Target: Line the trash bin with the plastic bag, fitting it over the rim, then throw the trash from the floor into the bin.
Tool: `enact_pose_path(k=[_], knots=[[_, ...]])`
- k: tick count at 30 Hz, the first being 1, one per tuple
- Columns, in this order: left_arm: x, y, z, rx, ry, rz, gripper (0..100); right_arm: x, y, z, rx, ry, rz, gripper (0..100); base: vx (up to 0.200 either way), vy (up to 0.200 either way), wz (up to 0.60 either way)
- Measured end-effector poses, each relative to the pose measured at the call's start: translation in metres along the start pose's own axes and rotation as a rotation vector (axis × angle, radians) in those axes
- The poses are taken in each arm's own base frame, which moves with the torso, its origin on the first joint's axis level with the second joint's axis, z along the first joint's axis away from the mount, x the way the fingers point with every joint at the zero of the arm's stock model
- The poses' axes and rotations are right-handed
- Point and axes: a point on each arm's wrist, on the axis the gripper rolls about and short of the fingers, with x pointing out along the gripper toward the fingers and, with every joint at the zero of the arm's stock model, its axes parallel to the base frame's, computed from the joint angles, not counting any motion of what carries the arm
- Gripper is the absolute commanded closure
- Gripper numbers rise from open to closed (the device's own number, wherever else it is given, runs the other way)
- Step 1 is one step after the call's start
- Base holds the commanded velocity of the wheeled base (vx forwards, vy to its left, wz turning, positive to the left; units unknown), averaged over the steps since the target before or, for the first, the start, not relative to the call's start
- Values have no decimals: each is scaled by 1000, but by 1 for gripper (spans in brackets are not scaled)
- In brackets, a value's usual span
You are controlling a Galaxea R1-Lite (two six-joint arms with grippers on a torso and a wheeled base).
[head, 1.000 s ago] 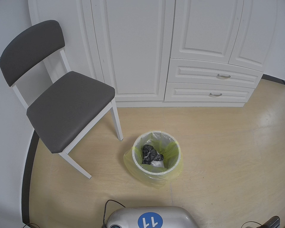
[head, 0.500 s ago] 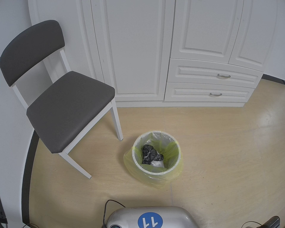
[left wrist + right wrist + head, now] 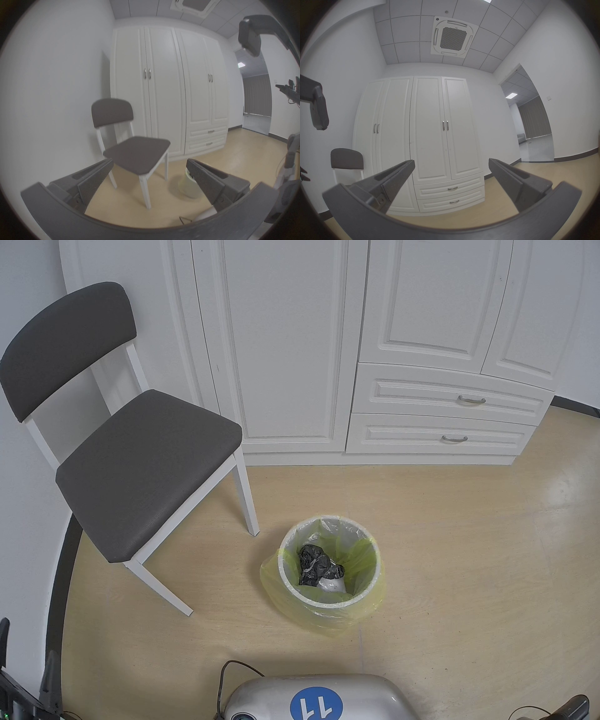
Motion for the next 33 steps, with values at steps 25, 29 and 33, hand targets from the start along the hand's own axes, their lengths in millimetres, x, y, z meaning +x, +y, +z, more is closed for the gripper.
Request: enact_pose_path(k=[25, 29, 33], knots=[[-1, -1, -17, -72, 165, 11, 0, -1, 0, -36, -71, 76, 30, 0, 0, 0, 0], [-1, -1, -17, -73, 165, 11, 0, -1, 0, -40, -111, 88, 63, 0, 0, 0, 0], [-1, -1, -17, -75, 165, 11, 0, -2, 0, -47, -148, 108, 83, 0, 0, 0, 0]])
